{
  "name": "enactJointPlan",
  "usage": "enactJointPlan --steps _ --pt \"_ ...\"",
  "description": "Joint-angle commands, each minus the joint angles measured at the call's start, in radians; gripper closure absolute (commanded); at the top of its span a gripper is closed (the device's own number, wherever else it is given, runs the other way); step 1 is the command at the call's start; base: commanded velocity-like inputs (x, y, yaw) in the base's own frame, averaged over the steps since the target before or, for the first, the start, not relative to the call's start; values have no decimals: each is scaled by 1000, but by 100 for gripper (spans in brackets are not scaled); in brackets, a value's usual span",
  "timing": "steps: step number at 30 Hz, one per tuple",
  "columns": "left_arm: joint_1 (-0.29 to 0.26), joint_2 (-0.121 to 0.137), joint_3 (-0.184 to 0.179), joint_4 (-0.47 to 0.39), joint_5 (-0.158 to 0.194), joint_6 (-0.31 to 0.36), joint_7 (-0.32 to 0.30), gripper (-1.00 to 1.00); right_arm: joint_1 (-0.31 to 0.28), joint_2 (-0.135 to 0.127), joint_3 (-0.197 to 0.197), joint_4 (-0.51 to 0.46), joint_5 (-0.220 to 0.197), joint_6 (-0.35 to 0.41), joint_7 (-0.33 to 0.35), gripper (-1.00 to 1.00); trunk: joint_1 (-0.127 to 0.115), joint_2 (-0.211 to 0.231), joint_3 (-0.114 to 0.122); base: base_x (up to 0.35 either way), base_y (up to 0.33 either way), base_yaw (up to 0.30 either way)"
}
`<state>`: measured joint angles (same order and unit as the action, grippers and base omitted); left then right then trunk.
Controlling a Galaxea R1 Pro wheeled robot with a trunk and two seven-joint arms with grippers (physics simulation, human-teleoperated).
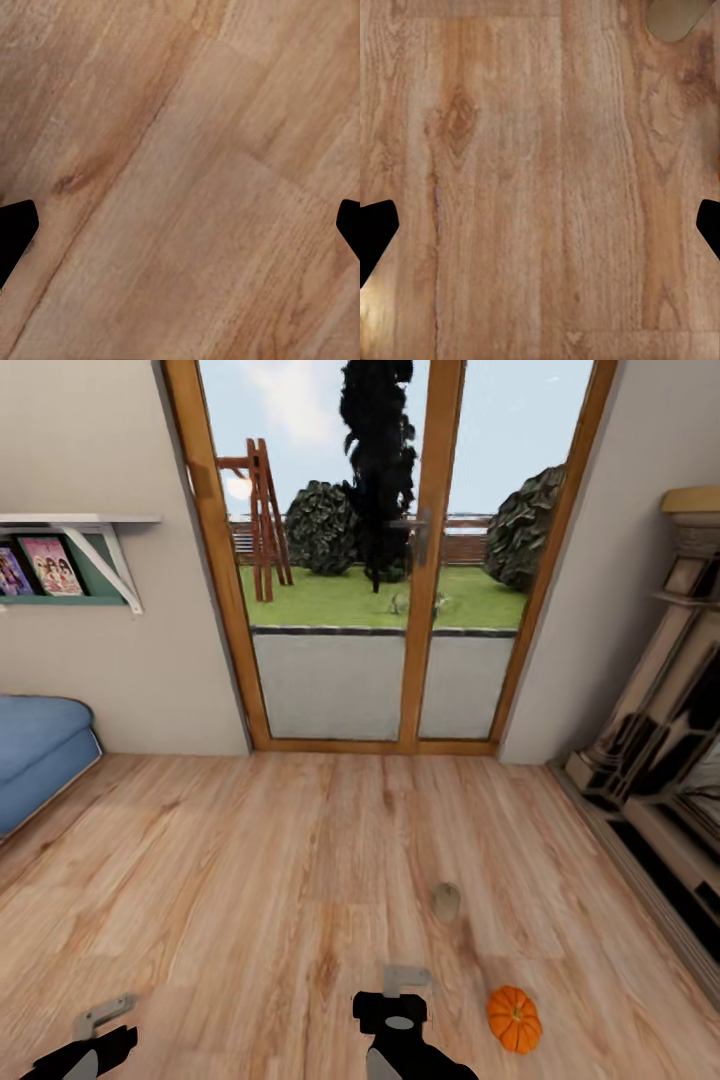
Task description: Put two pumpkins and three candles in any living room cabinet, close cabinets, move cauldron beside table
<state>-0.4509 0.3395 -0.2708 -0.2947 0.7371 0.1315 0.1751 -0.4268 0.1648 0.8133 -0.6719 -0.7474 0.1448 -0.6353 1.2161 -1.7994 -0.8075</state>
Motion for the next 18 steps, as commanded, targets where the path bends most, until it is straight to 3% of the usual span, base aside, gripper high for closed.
enactJointPlan --steps 1,7,12,18 --pt "0 1 -8 -3 8 4 7 -100 -1 -1 4 -2 -3 6 -7 -100 0 0 -1 311 62 282" --pt "0 0 -13 -3 8 4 7 -100 -1 -1 4 -2 -4 6 -7 -100 0 0 -1 321 -9 282" --pt "0 1 -61 -3 10 3 8 -100 -1 -1 4 -2 -4 6 -7 -100 0 0 -1 305 -113 282" --pt "0 1 -69 -3 10 3 7 -100 -1 -1 4 -2 -3 6 -7 -100 0 0 -1 292 113 203"
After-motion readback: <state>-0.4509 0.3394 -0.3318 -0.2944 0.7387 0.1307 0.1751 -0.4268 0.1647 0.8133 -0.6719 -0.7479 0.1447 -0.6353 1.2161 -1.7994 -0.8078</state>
